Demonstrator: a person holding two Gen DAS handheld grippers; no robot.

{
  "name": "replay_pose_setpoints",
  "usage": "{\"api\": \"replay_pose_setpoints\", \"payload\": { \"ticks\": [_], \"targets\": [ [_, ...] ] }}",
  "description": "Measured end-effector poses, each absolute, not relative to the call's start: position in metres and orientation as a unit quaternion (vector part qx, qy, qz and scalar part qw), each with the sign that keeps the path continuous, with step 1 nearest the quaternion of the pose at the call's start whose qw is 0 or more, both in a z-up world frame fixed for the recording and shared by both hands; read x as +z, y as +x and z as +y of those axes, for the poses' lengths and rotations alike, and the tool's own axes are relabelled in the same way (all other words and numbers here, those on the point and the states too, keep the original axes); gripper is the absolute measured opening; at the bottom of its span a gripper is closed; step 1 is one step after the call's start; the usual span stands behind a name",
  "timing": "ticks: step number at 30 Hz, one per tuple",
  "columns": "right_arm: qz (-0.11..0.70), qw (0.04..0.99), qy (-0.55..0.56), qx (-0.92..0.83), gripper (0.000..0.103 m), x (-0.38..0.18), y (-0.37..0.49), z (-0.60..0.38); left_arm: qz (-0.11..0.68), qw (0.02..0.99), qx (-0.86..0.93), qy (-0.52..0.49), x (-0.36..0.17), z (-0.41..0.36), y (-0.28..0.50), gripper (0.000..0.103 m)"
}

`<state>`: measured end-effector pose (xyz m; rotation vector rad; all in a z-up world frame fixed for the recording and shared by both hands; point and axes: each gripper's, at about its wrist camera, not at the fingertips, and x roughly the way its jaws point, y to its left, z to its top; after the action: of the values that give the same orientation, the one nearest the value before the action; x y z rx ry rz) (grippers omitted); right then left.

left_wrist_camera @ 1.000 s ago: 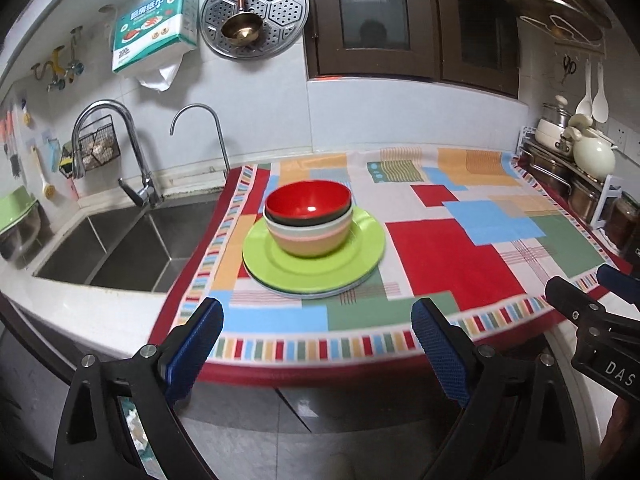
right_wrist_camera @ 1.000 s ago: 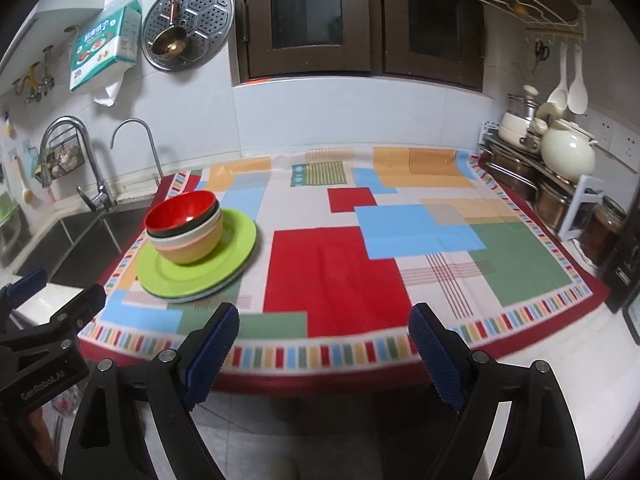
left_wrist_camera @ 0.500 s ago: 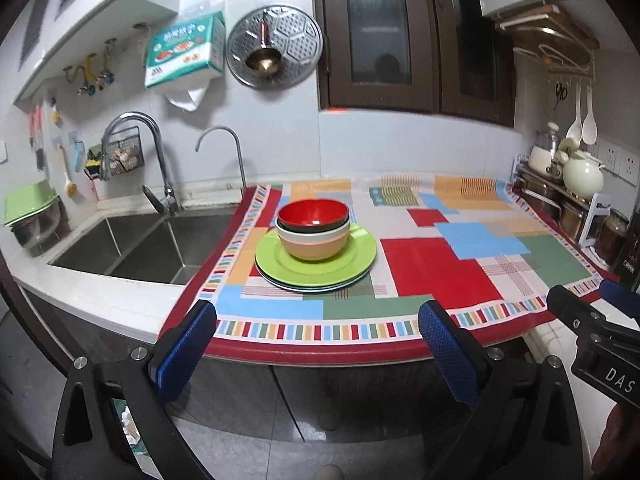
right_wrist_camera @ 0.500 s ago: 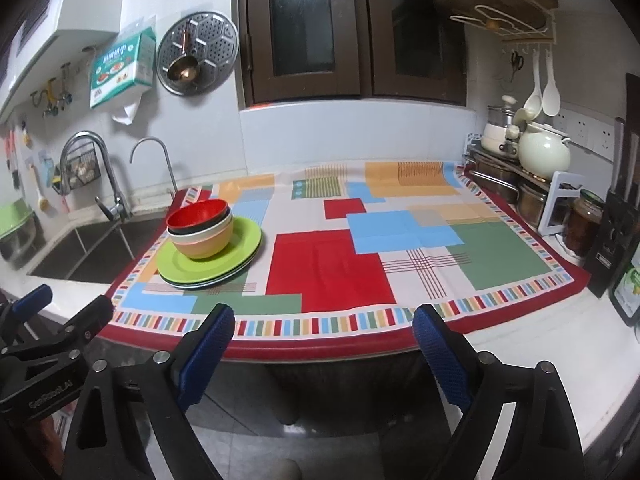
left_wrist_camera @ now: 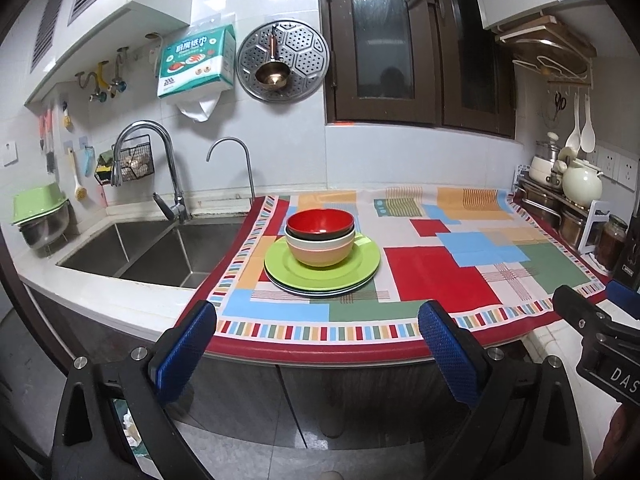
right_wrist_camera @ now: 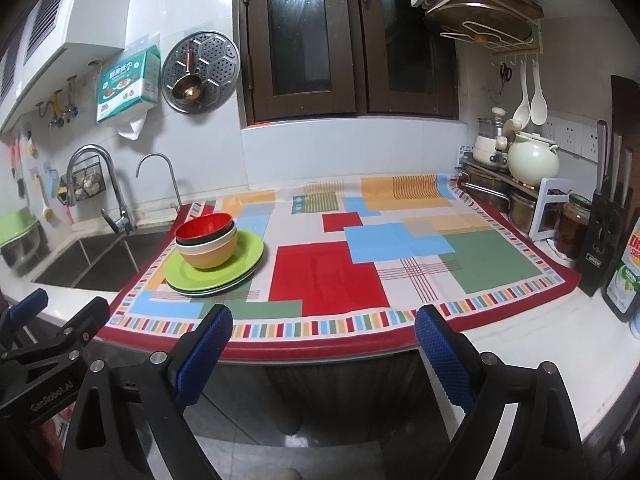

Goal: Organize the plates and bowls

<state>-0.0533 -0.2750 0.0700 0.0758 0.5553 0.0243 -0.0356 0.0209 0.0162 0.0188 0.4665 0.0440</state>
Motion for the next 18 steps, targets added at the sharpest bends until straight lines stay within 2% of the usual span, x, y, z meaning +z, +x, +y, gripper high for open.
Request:
{"api": "replay_pose_setpoints", "payload": {
  "ticks": [18],
  "targets": [
    [0.28,0.959,0.033,0.016,0.094,0.071,-0.067,-0.269,0.244,0.969,0.024,0.016,0.013,0.022,-0.045,0.103]
  ]
}}
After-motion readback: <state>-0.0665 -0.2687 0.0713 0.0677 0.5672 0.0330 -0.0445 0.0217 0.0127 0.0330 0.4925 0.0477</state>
